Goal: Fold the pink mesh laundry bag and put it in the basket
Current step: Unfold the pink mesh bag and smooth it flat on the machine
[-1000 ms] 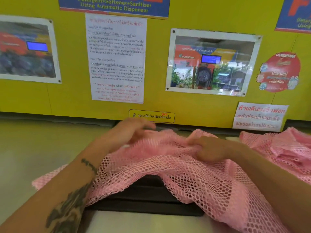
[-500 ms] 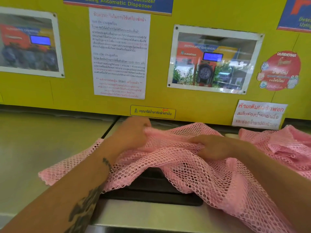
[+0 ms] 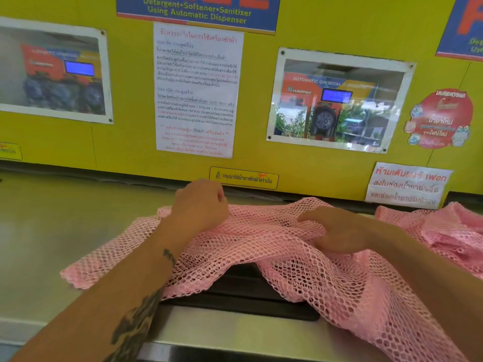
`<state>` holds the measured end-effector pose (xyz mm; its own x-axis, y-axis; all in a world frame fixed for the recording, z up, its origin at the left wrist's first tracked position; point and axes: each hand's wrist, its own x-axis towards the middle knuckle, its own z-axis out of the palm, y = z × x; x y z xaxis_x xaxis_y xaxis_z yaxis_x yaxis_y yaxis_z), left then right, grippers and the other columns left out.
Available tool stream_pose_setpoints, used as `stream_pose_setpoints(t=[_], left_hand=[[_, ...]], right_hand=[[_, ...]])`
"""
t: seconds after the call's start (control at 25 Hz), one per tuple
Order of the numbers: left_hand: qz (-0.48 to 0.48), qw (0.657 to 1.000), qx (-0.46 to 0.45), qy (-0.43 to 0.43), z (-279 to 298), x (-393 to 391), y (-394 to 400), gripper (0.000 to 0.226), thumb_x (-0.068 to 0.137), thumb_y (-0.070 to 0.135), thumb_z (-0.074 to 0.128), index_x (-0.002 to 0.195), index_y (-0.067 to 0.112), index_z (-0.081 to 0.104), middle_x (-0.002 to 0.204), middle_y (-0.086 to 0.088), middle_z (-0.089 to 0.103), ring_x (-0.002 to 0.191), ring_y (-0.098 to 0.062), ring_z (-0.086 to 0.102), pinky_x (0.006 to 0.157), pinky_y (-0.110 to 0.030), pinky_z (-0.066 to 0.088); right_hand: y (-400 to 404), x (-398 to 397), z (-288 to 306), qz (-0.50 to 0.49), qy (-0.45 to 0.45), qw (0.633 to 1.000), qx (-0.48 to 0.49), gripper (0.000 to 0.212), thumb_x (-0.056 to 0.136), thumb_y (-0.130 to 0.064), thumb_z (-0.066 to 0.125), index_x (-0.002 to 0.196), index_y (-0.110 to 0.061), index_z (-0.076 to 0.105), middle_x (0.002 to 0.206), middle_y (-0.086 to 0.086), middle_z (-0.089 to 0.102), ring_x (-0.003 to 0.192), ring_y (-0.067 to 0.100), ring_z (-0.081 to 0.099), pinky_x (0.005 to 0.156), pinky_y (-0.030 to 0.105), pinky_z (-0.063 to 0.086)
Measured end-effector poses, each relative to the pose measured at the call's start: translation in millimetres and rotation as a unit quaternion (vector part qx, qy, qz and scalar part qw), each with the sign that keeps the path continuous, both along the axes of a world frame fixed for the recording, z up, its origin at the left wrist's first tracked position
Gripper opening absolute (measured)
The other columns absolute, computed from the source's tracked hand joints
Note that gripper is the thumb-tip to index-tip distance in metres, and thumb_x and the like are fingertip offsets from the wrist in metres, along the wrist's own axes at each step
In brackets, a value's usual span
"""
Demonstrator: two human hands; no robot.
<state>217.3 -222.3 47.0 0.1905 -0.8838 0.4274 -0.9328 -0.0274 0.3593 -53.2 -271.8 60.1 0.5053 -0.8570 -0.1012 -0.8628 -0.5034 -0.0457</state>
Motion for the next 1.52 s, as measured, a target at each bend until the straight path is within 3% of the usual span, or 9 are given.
stream_pose_setpoints(t=[0.12, 0.24, 0.4, 0.68, 0.8, 1.0, 1.16, 1.36, 1.52], left_hand=[[-0.032, 0.999, -0.022, -0.035, 0.4, -13.3, 0.3, 0.017, 0.089, 0.023, 0.050, 0.095, 0.026, 0.065, 0.103, 0.002, 0.065, 0.092, -0.020, 0.058, 0.084, -0.039, 0.051], [-0.085, 0.985, 0.146, -0.041, -9.3, -18.1, -6.7, 0.044, 0.085, 0.049, 0.050, 0.123, 0.030, 0.061, 0.134, 0.000, 0.058, 0.117, -0.022, 0.054, 0.101, -0.043, 0.045], [-0.067, 0.923, 0.356, -0.132, -11.4, -1.1, -19.1, 0.086, 0.080, 0.080, 0.031, 0.153, 0.036, 0.015, 0.164, 0.000, 0.009, 0.151, -0.029, 0.006, 0.120, -0.055, 0.006], [0.054, 0.954, 0.225, -0.190, 5.7, 16.5, -17.6, 0.067, 0.091, 0.048, 0.048, 0.151, 0.031, 0.023, 0.164, -0.009, 0.007, 0.148, -0.038, 0.010, 0.113, -0.069, 0.011], [-0.114, 0.979, 0.144, -0.084, 8.8, -20.9, -5.1, 0.055, 0.095, 0.046, 0.045, 0.147, 0.031, 0.033, 0.160, -0.004, 0.025, 0.144, -0.029, 0.027, 0.116, -0.057, 0.021], [-0.226, 0.902, 0.333, -0.153, -16.2, -43.2, 7.5, 0.075, 0.090, 0.070, 0.029, 0.154, 0.037, 0.007, 0.165, -0.002, -0.001, 0.151, -0.025, 0.000, 0.121, -0.049, 0.004], [-0.243, 0.922, 0.287, -0.097, -10.2, -34.4, 0.7, 0.066, 0.094, 0.054, 0.045, 0.152, 0.034, 0.021, 0.162, 0.003, 0.020, 0.147, -0.018, 0.021, 0.120, -0.037, 0.017], [-0.256, 0.927, 0.273, -0.022, 3.4, -27.6, 12.2, 0.066, 0.082, 0.055, 0.064, 0.141, 0.041, 0.037, 0.154, 0.007, 0.033, 0.135, -0.016, 0.037, 0.112, -0.038, 0.030], [-0.210, 0.919, 0.311, -0.120, 6.2, -25.7, 20.3, 0.072, 0.088, 0.051, 0.059, 0.150, 0.033, 0.027, 0.158, 0.003, 0.029, 0.141, -0.019, 0.032, 0.117, -0.037, 0.023]], right_hand=[[3.7, -3.0, -3.1, 0.005, 0.007, 1.000, 0.029, 0.058, 0.096, -0.042, 0.052, 0.150, -0.032, 0.032, 0.160, -0.007, 0.029, 0.146, 0.014, 0.024, 0.118, 0.037, 0.018], [-1.5, -5.2, -12.3, -0.029, 0.033, 0.998, 0.048, 0.064, 0.095, -0.052, 0.043, 0.153, -0.030, 0.027, 0.162, -0.003, 0.025, 0.147, 0.019, 0.023, 0.119, 0.041, 0.016], [2.8, -6.9, -1.2, -0.041, 0.025, 0.996, -0.074, 0.068, 0.094, -0.052, 0.046, 0.154, -0.030, 0.021, 0.164, -0.004, 0.018, 0.150, 0.018, 0.017, 0.121, 0.051, 0.015], [34.6, -18.8, 0.8, -0.036, 0.041, 0.993, 0.105, 0.073, 0.091, -0.067, 0.040, 0.154, -0.038, 0.018, 0.164, -0.006, 0.014, 0.150, 0.019, 0.014, 0.119, 0.042, 0.012], [16.8, -29.2, -12.5, -0.044, -0.010, 0.998, 0.054, 0.074, 0.092, -0.062, 0.043, 0.155, -0.028, 0.021, 0.164, -0.003, 0.017, 0.149, 0.017, 0.016, 0.118, 0.035, 0.014], [37.4, -42.7, 0.0, -0.024, -0.097, 0.994, -0.051, 0.056, 0.093, -0.055, 0.049, 0.143, -0.035, 0.035, 0.153, -0.008, 0.034, 0.138, 0.016, 0.035, 0.113, 0.038, 0.029], [69.5, -47.3, -13.4, -0.016, -0.032, 0.998, 0.055, 0.075, 0.084, -0.059, 0.061, 0.146, -0.044, 0.022, 0.147, -0.014, 0.034, 0.134, 0.011, 0.036, 0.110, 0.033, 0.031], [56.0, -59.4, -21.4, -0.022, -0.125, 0.990, -0.054, 0.041, 0.089, -0.012, 0.054, 0.123, -0.034, 0.054, 0.118, -0.008, 0.063, 0.105, 0.011, 0.058, 0.087, 0.027, 0.047], [42.3, -72.5, -7.9, -0.021, -0.202, 0.967, -0.156, 0.033, 0.091, 0.002, 0.047, 0.104, -0.019, 0.068, 0.095, -0.001, 0.066, 0.089, 0.021, 0.060, 0.070, 0.025, 0.042]])
